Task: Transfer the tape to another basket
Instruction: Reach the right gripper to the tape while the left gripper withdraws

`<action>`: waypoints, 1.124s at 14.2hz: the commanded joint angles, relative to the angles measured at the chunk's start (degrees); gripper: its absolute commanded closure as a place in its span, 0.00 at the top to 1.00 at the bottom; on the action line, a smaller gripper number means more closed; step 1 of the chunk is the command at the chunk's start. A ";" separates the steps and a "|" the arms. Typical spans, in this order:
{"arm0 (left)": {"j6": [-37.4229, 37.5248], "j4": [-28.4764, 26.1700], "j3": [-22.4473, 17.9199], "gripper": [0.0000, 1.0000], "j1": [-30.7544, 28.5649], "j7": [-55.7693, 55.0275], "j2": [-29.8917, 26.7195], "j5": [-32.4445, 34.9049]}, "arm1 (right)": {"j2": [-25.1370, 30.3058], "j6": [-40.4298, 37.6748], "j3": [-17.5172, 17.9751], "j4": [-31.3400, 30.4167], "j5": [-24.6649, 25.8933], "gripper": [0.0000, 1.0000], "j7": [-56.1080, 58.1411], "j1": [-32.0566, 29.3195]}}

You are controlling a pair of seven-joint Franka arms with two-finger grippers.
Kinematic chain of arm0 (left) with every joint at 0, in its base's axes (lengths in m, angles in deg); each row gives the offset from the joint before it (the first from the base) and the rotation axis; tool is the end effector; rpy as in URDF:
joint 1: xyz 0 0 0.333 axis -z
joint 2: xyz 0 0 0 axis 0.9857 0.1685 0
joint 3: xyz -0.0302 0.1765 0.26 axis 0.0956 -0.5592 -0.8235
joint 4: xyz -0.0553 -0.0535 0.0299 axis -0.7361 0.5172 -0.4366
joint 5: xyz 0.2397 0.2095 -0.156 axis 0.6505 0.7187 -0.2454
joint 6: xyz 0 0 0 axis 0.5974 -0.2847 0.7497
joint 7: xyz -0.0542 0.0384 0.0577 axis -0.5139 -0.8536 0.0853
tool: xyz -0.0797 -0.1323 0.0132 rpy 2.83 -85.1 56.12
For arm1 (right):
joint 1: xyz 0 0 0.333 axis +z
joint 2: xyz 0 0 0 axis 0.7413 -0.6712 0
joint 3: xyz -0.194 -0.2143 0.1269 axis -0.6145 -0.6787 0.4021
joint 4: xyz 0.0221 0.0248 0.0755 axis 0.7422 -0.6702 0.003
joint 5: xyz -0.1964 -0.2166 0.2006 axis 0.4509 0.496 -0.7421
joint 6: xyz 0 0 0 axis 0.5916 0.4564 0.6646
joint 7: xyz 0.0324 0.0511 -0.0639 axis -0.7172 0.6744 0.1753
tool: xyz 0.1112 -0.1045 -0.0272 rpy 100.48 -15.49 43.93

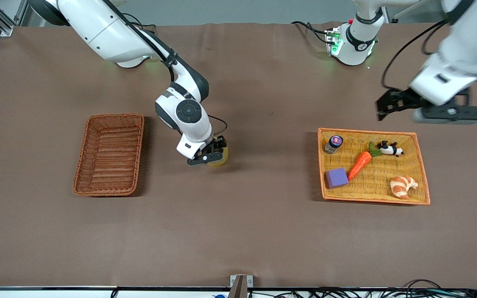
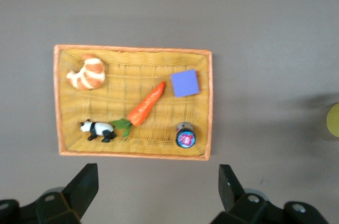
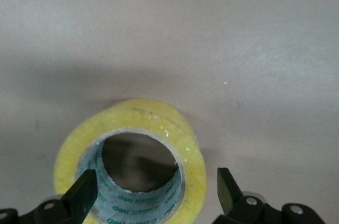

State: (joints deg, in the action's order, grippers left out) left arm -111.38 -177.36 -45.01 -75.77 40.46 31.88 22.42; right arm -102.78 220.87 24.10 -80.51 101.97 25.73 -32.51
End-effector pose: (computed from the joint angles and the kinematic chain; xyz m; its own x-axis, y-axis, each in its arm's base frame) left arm 0.5072 -0.0929 0.5712 0.9972 -0.0187 0.0730 -0.0211 -0.9993 0.0324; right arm 0.4945 0.3771 0.1902 0.9766 0.2150 0.0044 0.2150 -0.9764 -0.0212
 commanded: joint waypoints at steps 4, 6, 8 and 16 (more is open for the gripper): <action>0.17 -1.58 -6.28 1.00 -1.27 9.90 -3.21 -1.35 | 0.10 1.96 0.23 -1.81 3.55 1.00 -1.29 -0.66; 0.08 -0.80 -5.93 1.00 -0.84 9.90 -2.07 -0.82 | 0.01 1.87 0.06 -1.90 3.90 1.00 -1.29 -0.83; 0.08 -0.01 -5.84 1.00 -0.57 9.73 -0.84 -0.64 | -0.08 2.22 -0.03 -2.51 4.86 1.00 -1.38 -0.83; -0.63 4.39 -4.43 1.00 -0.13 8.85 4.88 -0.55 | -1.04 2.40 0.06 -2.51 11.20 0.46 -7.53 -0.40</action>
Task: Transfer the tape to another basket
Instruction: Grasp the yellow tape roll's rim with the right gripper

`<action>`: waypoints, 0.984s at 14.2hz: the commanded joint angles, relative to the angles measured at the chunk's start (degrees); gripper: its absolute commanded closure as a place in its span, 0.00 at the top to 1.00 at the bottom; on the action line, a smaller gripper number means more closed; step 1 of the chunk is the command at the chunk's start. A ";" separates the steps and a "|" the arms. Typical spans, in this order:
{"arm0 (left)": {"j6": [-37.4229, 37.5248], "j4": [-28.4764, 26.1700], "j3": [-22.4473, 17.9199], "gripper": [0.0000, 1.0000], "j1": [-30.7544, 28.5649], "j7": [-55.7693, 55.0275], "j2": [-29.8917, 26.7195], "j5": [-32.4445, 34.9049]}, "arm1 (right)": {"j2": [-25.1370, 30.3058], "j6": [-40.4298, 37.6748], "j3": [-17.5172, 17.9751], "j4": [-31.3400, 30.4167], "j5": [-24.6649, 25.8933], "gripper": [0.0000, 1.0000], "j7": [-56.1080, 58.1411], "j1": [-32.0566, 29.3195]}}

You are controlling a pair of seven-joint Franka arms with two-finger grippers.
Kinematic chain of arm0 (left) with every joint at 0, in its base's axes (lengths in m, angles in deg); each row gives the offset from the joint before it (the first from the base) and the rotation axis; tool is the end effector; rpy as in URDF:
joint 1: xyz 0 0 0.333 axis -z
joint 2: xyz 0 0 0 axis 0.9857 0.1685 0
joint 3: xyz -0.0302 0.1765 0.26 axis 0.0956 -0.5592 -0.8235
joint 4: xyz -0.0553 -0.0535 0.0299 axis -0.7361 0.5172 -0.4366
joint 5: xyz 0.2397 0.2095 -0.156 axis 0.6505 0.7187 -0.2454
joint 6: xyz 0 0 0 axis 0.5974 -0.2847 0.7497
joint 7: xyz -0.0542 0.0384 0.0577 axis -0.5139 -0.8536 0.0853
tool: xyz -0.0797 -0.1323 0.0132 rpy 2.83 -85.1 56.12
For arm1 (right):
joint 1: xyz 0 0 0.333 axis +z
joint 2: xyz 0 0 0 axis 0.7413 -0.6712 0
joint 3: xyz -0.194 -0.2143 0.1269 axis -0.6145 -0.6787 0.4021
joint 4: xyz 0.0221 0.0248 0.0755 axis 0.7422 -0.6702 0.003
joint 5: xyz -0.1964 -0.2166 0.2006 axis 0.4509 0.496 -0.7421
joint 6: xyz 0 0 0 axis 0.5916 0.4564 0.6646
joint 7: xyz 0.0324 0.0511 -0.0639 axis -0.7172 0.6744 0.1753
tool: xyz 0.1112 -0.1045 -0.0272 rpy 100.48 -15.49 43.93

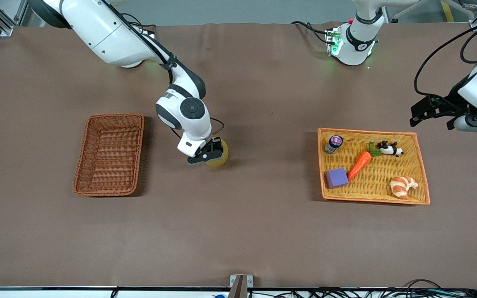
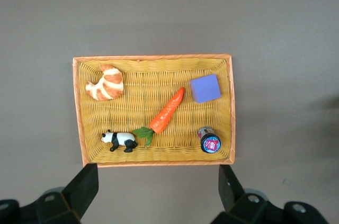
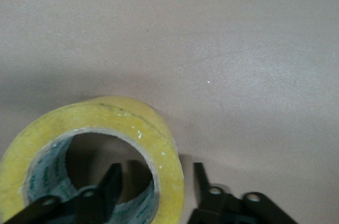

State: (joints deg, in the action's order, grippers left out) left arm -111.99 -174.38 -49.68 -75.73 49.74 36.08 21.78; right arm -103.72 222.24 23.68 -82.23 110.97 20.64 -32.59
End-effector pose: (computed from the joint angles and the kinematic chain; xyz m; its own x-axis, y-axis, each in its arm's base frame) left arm 0.5358 -0.0542 0.5571 0.9929 -0.0979 0.0670 -0.1005 -0.9943 0.0361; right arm 0.4912 0.3677 0.1713 0.9685 0.2447 0.0459 0.2419 -0.9685 0.0596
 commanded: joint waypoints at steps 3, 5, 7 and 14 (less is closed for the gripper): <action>-0.02 1.41 0.24 1.00 -0.70 -0.96 1.29 0.08 | -0.01 0.41 0.48 -0.36 2.20 0.00 -4.55 -0.66; 0.07 1.24 0.24 1.00 -0.61 -0.96 1.21 0.08 | 0.16 0.23 0.57 0.16 2.11 0.00 -4.02 -1.28; 0.16 0.98 0.24 1.00 -0.44 -1.40 1.29 0.08 | 1.03 -0.55 0.92 1.31 1.33 0.00 -4.11 -2.25; 0.07 0.71 0.50 1.00 -0.44 -3.68 2.43 0.08 | 16.76 -13.89 0.31 2.97 -9.04 0.00 -3.77 -6.19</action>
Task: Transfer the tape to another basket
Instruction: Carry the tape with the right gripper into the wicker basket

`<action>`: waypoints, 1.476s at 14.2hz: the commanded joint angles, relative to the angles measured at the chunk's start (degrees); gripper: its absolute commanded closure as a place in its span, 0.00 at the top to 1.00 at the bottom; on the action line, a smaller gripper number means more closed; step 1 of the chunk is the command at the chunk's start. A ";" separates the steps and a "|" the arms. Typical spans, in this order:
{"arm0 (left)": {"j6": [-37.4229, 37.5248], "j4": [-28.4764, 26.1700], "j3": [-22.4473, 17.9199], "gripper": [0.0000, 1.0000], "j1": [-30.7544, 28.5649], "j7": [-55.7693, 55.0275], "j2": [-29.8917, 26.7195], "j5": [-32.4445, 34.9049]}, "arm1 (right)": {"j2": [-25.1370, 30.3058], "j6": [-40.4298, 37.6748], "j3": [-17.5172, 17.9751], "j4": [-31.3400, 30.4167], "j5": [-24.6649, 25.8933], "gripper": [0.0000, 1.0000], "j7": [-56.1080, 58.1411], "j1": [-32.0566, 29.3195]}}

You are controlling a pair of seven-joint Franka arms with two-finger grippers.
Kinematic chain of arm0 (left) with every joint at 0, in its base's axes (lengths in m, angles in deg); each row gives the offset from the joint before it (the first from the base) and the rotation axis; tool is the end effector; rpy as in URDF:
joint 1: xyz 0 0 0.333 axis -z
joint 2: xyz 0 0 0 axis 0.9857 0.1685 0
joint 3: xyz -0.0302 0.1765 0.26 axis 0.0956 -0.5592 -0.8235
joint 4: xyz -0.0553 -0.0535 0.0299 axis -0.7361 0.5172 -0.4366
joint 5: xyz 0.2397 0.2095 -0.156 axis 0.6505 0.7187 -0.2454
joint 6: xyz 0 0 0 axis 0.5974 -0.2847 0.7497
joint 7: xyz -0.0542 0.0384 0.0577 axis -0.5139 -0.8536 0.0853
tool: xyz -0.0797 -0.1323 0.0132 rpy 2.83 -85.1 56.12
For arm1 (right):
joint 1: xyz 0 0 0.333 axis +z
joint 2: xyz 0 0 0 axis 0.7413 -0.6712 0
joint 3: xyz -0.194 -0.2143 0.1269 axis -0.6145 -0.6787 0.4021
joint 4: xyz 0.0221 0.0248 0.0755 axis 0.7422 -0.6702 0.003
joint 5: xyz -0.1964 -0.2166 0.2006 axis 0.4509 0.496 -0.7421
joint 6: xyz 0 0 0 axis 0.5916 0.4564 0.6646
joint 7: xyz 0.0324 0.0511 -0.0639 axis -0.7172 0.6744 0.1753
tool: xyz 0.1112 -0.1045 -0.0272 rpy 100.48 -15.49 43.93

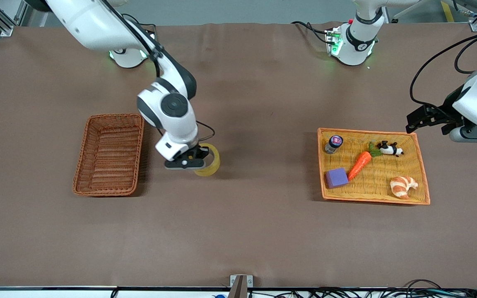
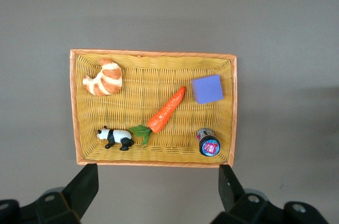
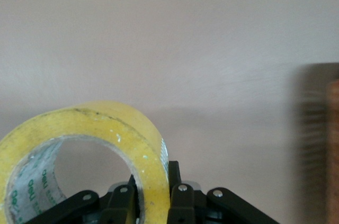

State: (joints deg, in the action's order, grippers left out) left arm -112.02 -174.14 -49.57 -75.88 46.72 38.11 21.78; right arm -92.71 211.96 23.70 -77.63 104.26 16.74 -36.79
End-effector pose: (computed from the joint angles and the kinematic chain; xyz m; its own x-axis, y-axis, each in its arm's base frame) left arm 0.5440 -0.0545 0.5398 0.9984 -0.0448 0.0344 -0.0461 -0.9982 0.0388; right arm 0.5404 0.3246 0.2979 0.9916 -0.0092 0.1287 -0.0163 -0.9984 0.0538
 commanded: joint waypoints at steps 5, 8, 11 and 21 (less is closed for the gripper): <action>0.10 0.46 0.39 1.00 -0.64 -0.58 0.58 0.08 | 15.33 -13.54 -13.83 -1.44 -12.87 0.00 20.91 -2.35; 0.10 0.46 0.39 1.00 -0.55 -0.58 0.67 0.08 | 17.10 -14.09 -23.86 -3.98 -15.26 0.00 35.17 -2.35; 0.10 0.55 0.39 1.00 -0.72 -0.58 0.58 0.08 | 17.10 -11.91 -28.80 -8.01 -15.62 0.00 40.91 -2.44; -0.42 2.13 0.39 1.00 -0.90 -0.48 0.41 2.55 | 19.39 20.17 -33.38 -35.52 -15.53 0.00 48.04 -2.44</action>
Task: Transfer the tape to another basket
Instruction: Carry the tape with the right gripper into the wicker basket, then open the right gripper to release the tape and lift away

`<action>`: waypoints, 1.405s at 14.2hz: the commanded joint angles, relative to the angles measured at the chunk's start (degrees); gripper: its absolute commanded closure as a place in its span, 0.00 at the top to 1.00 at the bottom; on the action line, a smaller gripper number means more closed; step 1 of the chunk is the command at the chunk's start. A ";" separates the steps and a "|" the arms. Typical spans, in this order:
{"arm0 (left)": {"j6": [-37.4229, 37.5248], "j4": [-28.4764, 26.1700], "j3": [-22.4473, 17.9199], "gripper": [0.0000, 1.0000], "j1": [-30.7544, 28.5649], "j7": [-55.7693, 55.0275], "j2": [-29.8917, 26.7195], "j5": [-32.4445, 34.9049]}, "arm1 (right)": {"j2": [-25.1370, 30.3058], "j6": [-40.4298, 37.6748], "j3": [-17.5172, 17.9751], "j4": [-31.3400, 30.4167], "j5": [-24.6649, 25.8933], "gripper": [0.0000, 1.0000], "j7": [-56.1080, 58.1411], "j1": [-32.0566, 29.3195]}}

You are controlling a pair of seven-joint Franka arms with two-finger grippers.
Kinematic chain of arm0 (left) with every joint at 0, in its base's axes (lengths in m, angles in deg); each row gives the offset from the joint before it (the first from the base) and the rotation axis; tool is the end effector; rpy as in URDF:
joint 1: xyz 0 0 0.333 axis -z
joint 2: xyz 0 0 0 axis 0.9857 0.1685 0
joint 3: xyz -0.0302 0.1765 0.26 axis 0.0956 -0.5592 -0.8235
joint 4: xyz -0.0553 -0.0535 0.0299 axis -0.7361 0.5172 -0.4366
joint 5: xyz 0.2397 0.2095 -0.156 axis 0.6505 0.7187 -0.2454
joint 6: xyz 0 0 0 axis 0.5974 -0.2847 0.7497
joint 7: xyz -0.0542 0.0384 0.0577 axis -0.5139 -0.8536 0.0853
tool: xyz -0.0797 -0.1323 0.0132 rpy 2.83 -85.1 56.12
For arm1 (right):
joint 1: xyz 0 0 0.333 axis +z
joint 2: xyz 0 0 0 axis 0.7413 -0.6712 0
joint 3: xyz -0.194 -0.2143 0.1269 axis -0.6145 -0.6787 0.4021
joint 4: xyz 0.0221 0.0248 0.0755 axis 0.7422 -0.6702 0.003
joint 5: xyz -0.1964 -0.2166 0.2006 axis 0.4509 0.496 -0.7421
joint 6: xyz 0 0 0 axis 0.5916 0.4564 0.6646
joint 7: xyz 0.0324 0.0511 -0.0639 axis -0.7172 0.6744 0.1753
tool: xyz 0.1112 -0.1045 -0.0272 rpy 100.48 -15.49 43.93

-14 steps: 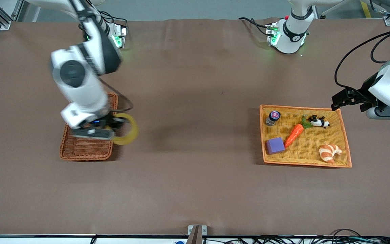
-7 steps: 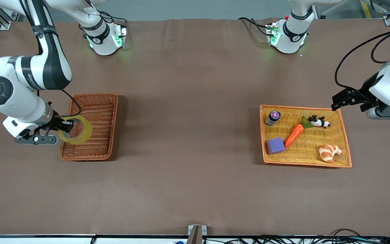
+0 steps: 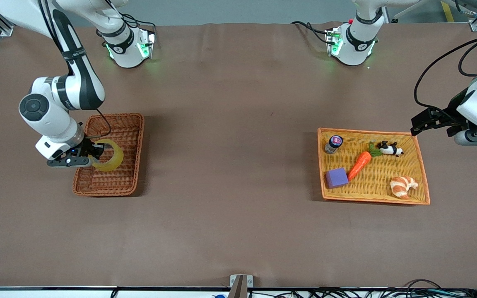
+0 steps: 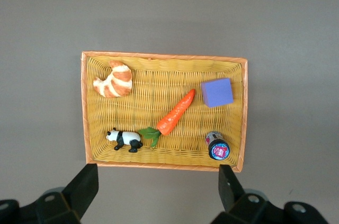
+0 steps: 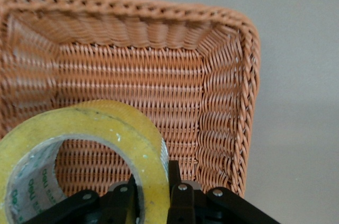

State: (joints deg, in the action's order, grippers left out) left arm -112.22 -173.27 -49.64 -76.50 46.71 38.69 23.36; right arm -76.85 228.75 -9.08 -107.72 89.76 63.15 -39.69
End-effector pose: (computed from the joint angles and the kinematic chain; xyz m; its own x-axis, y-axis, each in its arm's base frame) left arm 0.5490 -0.0443 0.5412 0.9984 -0.0361 0.0441 -0.0367 -0.9993 0.0118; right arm 0.5109 -0.0094 0.2562 0.9941 0.0970 0.0491 0.0913 -0.9900 0.1079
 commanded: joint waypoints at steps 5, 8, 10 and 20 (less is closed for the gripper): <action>-0.14 2.50 0.37 1.00 -0.37 -0.56 0.00 0.88 | 0.20 10.49 -0.68 -8.80 -1.03 0.03 2.16 0.47; -0.14 2.50 0.45 1.00 -0.11 -0.82 -1.23 0.45 | -1.75 13.50 -0.68 -9.50 -1.03 0.23 2.69 0.47; -0.05 1.80 1.41 1.00 0.16 -3.53 -1.67 -0.52 | -1.75 13.41 -0.68 -9.41 -1.03 0.66 2.86 0.47; 0.30 -1.19 3.35 1.00 -1.42 -5.48 -4.13 -0.17 | 10.28 -11.32 -1.21 6.29 -0.94 1.00 0.06 -0.94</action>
State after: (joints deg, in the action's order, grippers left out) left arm -112.01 -172.08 -46.73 -77.57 40.96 36.93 23.21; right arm -68.86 226.03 -10.51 -106.41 89.74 64.38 -39.73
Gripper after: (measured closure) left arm 0.000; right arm 0.000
